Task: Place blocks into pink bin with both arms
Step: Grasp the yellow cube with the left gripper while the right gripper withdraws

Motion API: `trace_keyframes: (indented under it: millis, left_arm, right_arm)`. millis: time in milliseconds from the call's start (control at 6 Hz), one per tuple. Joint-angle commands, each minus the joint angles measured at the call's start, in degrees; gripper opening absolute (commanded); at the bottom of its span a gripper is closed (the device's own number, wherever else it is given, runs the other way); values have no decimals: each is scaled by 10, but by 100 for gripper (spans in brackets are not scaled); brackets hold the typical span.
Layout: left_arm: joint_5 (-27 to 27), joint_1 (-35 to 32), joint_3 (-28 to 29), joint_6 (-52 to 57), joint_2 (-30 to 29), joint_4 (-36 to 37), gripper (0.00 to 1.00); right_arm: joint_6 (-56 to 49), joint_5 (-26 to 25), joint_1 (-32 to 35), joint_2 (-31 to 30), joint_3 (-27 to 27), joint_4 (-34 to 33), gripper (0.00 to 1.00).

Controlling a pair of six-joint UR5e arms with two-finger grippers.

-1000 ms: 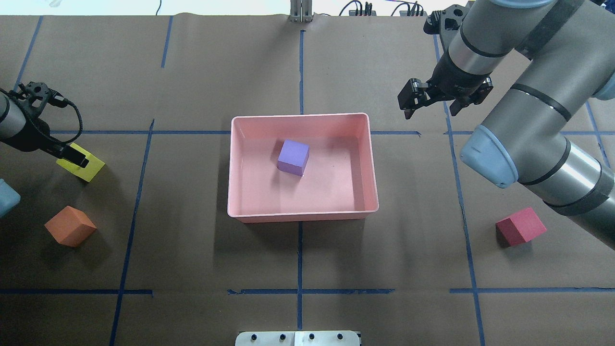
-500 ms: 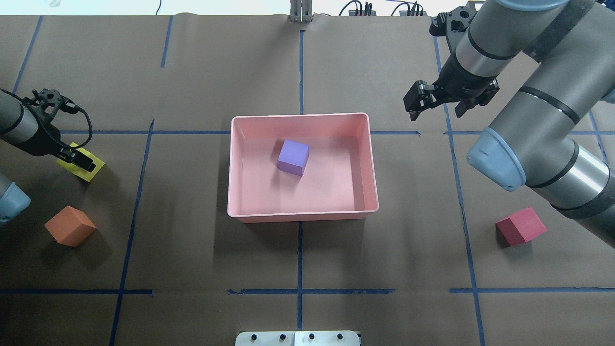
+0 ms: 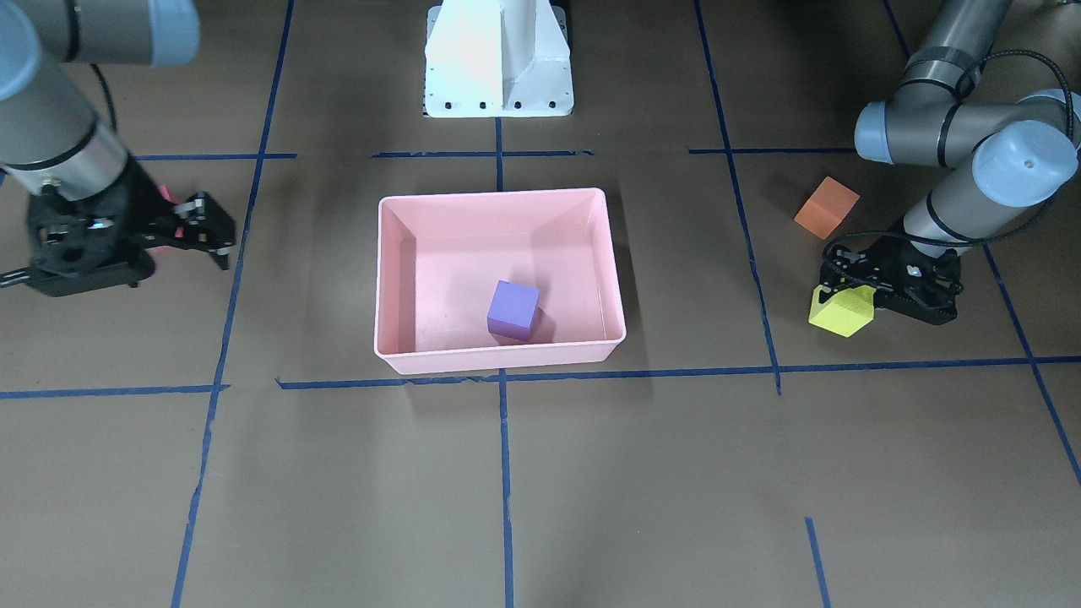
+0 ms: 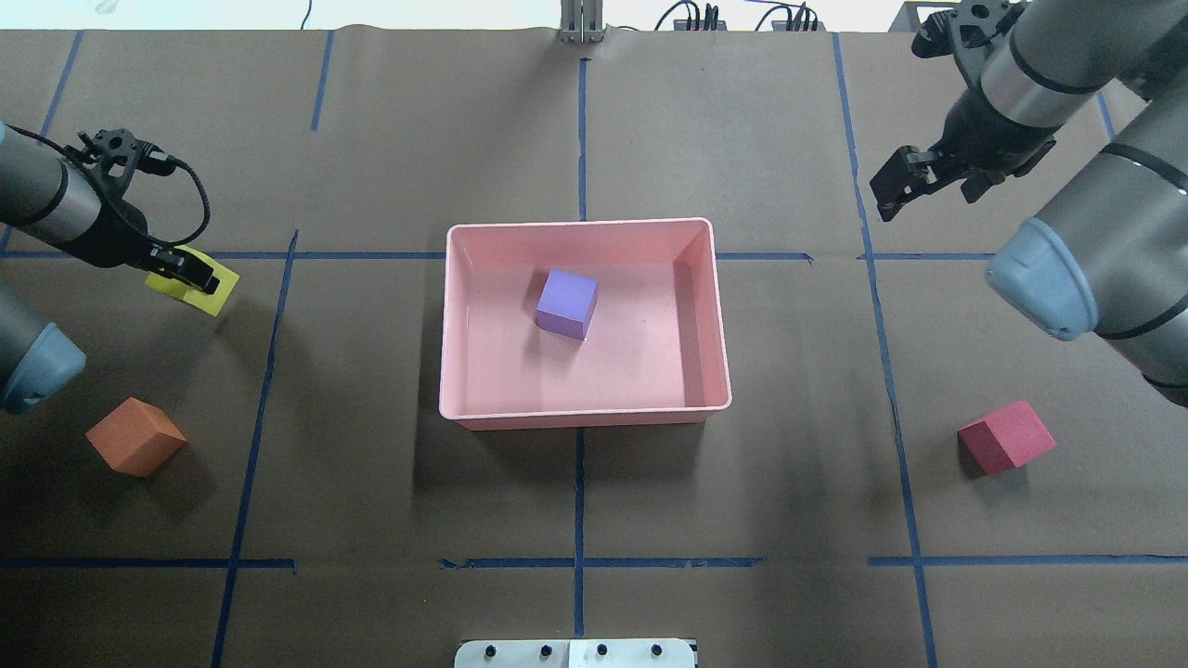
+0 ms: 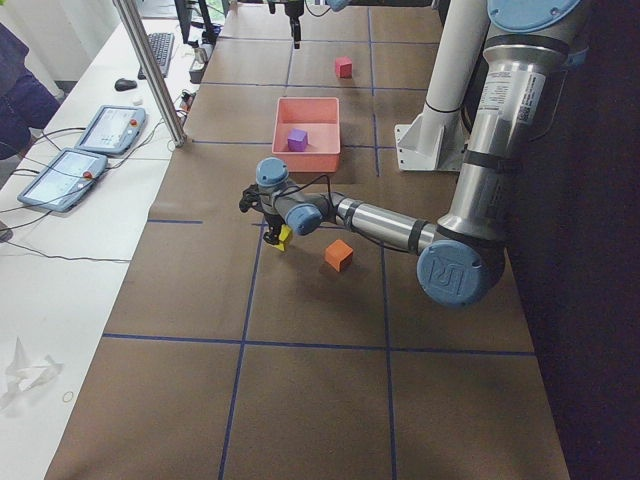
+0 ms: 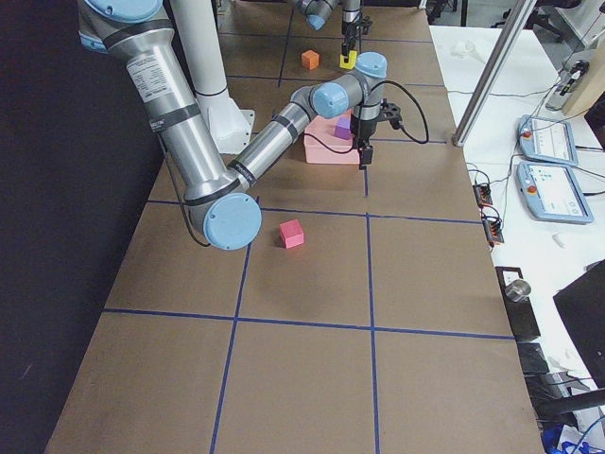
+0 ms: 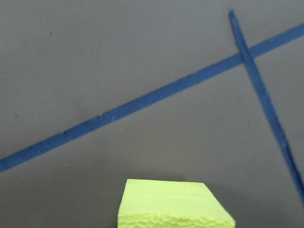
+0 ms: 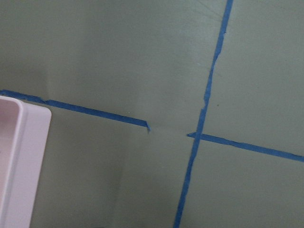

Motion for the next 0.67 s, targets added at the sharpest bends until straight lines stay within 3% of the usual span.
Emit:
trace_keyframes:
  millis: [0, 167, 333, 500]
  left_arm:
    - [4, 1, -40, -128, -84, 75, 23]
    - [11, 4, -85, -177, -148, 189, 24]
    - [42, 58, -125, -248, -198, 271, 25]
    - [90, 114, -129, -313, -251, 307, 25]
  right_arm:
    - [-134, 24, 57, -116, 55, 2, 100]
    - [-156, 22, 59, -166, 88, 7, 100]
    - [-157, 23, 59, -235, 105, 76, 100]
    - [-151, 30, 59, -293, 110, 145, 100]
